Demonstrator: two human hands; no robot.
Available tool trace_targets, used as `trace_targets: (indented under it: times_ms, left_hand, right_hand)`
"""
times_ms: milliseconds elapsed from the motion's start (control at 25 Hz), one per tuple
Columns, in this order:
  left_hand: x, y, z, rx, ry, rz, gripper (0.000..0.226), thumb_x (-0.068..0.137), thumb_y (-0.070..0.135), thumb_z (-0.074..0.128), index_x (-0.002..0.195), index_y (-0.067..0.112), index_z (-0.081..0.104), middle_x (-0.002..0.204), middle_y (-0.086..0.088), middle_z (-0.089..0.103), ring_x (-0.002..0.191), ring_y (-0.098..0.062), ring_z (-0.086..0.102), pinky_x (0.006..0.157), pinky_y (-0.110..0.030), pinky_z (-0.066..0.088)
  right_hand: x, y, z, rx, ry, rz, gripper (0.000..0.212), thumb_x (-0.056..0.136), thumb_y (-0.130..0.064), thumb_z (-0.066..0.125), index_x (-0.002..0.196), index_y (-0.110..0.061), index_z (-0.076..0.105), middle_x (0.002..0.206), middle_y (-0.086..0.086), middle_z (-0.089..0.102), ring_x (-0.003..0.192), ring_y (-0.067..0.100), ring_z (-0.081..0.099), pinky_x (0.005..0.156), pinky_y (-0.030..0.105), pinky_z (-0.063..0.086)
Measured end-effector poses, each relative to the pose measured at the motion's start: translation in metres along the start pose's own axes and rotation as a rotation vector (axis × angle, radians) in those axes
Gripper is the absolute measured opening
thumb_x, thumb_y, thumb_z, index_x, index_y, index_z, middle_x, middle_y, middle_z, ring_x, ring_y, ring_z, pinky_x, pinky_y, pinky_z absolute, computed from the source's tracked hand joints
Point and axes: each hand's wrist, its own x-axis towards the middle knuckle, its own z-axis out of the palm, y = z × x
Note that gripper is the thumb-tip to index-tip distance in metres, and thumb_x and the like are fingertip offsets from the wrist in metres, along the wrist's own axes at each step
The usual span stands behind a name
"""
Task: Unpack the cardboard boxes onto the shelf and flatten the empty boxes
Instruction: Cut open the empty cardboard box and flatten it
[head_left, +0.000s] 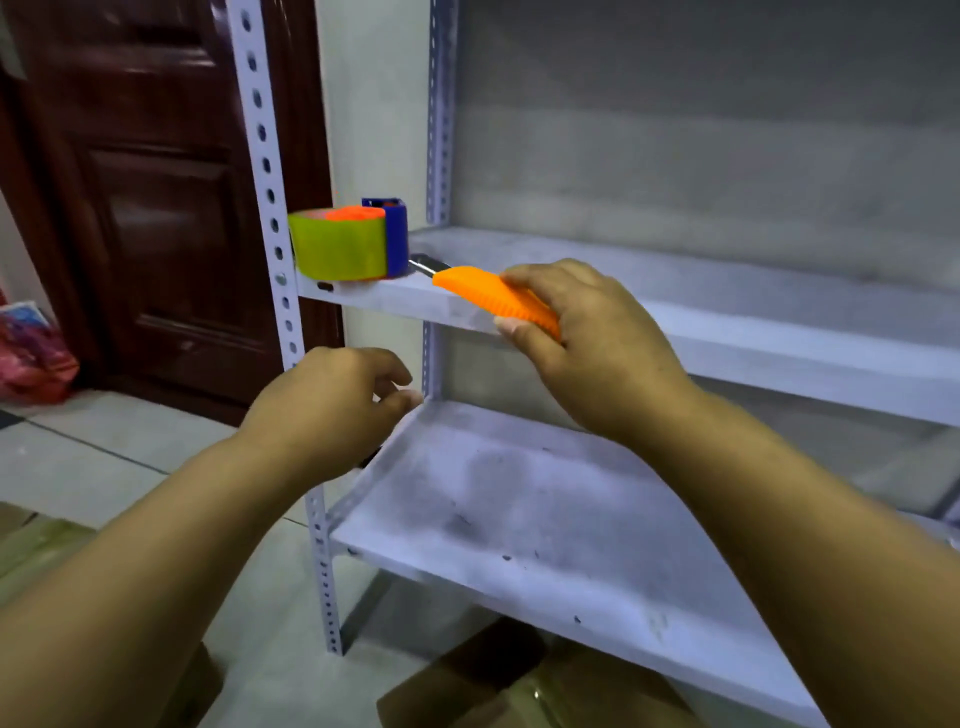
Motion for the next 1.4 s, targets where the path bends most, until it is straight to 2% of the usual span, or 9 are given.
trace_targets:
  times_ms: [200, 280, 480, 680, 800, 960, 1160, 1400]
  left_hand:
    - [0.023, -0.008, -0.015, -0.002, -0.016, 0.024, 0.029, 0.090, 0.045, 0.058, 0.111, 0.025, 0.065, 0.101, 0.008, 0.069, 0.094, -0.015, 0.062, 0.082, -0.041, 0.054]
    - [0.028, -0.011, -0.017, 0.000, -0.027, 0.017, 0.029, 0.090, 0.045, 0.058, 0.110, 0.025, 0.065, 0.102, 0.007, 0.068, 0.096, -0.017, 0.061, 0.083, -0.041, 0.054]
    - [0.032, -0.011, -0.012, -0.010, -0.046, 0.034, 0.030, 0.091, 0.044, 0.057, 0.113, 0.025, 0.065, 0.106, 0.005, 0.067, 0.097, -0.016, 0.060, 0.084, -0.038, 0.053]
    - [0.032, -0.005, -0.008, -0.007, -0.069, 0.049, 0.031, 0.092, 0.045, 0.056, 0.114, 0.025, 0.064, 0.108, 0.003, 0.066, 0.096, -0.018, 0.060, 0.083, -0.039, 0.054]
    - [0.029, -0.001, -0.006, -0.005, -0.069, 0.059, 0.032, 0.092, 0.045, 0.055, 0.115, 0.025, 0.063, 0.109, 0.003, 0.066, 0.096, -0.017, 0.060, 0.078, -0.033, 0.051]
    - [0.020, 0.004, 0.000, -0.037, -0.063, 0.073, 0.033, 0.092, 0.045, 0.056, 0.115, 0.023, 0.064, 0.109, 0.003, 0.067, 0.095, -0.016, 0.060, 0.075, -0.031, 0.050]
    - [0.000, 0.017, 0.022, -0.095, -0.073, 0.071, 0.031, 0.091, 0.046, 0.056, 0.112, 0.026, 0.065, 0.105, 0.005, 0.067, 0.094, -0.017, 0.060, 0.080, -0.034, 0.052]
    - [-0.050, 0.041, 0.079, -0.132, -0.127, 0.053, 0.030, 0.090, 0.047, 0.058, 0.113, 0.028, 0.066, 0.105, 0.007, 0.068, 0.093, -0.015, 0.060, 0.083, -0.034, 0.052]
  right_hand:
    - [0.048, -0.009, 0.005, -0.250, -0.071, 0.035, 0.036, 0.099, -0.038, 0.045, 0.134, -0.028, 0.048, 0.130, 0.002, 0.052, 0.119, 0.031, 0.045, 0.095, 0.042, 0.040]
    - [0.058, -0.009, 0.010, -0.303, -0.128, 0.052, 0.031, 0.098, -0.037, 0.046, 0.128, -0.028, 0.052, 0.126, 0.003, 0.054, 0.119, 0.031, 0.045, 0.090, 0.041, 0.038]
    - [0.070, -0.007, 0.017, -0.287, -0.183, 0.136, 0.021, 0.097, -0.029, 0.047, 0.115, -0.030, 0.059, 0.112, 0.003, 0.059, 0.106, 0.029, 0.050, 0.079, 0.037, 0.035]
    - [0.077, -0.005, 0.021, -0.311, -0.184, 0.227, 0.025, 0.098, -0.030, 0.047, 0.120, -0.031, 0.059, 0.119, 0.005, 0.057, 0.110, 0.031, 0.049, 0.085, 0.040, 0.038]
    - [0.078, -0.006, 0.022, -0.320, -0.141, 0.318, 0.030, 0.097, -0.034, 0.051, 0.126, -0.028, 0.055, 0.127, 0.006, 0.054, 0.118, 0.032, 0.045, 0.090, 0.042, 0.038]
    - [0.063, -0.013, 0.015, -0.243, 0.059, 0.298, 0.037, 0.096, -0.038, 0.053, 0.131, -0.024, 0.050, 0.129, 0.005, 0.051, 0.122, 0.030, 0.040, 0.091, 0.042, 0.039]
    - [0.014, -0.006, 0.004, -0.126, 0.234, 0.222, 0.024, 0.094, -0.036, 0.054, 0.115, -0.024, 0.059, 0.114, 0.000, 0.057, 0.111, 0.025, 0.047, 0.091, 0.042, 0.044]
    - [-0.079, 0.015, 0.024, 0.040, 0.233, 0.259, 0.019, 0.093, -0.034, 0.057, 0.102, -0.018, 0.063, 0.098, -0.002, 0.056, 0.095, 0.022, 0.054, 0.078, 0.036, 0.047]
